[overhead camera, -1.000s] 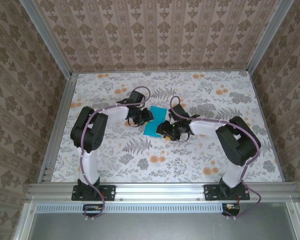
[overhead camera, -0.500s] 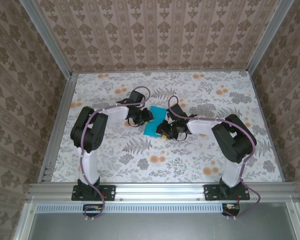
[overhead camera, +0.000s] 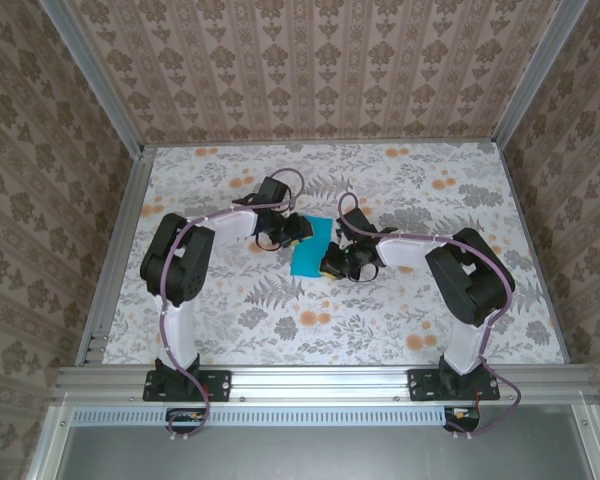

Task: Fold a paper plane with a square sheet of paper (pick it up from the middle)

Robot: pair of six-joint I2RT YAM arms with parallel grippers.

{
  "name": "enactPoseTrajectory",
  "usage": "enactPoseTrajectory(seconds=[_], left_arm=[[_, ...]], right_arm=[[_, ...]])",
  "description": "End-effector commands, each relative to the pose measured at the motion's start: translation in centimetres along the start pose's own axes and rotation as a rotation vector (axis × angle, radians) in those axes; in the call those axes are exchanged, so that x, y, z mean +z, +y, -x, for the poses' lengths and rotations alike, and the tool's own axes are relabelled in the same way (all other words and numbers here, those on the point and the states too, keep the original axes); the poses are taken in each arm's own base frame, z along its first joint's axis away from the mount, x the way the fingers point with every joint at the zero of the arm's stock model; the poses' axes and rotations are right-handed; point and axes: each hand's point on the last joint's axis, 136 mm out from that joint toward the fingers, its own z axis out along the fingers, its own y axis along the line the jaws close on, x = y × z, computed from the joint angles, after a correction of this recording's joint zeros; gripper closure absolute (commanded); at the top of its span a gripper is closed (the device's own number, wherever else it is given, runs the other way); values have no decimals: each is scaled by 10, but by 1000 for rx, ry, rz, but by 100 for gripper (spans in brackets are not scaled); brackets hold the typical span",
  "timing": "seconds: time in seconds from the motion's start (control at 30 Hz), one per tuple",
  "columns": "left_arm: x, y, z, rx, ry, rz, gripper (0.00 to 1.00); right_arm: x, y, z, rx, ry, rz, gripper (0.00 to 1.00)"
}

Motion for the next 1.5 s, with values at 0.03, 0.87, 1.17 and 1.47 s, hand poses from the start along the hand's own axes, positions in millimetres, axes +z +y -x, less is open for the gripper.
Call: enactPoseTrajectory(seconds=[0.03, 0.87, 1.17, 1.47], left_arm=[[-1, -12, 6, 62, 9, -15, 65], [27, 25, -18, 37, 104, 102, 71], [28, 25, -19, 37, 108, 99, 71], [28, 23, -20, 41, 113, 92, 71]], right_arm=[[-15, -14, -24, -19, 96, -22, 99], [-15, 42, 22, -11, -17, 142, 93], [-2, 44, 35, -22, -22, 129, 92], [8, 43, 32, -39, 5, 121, 92]])
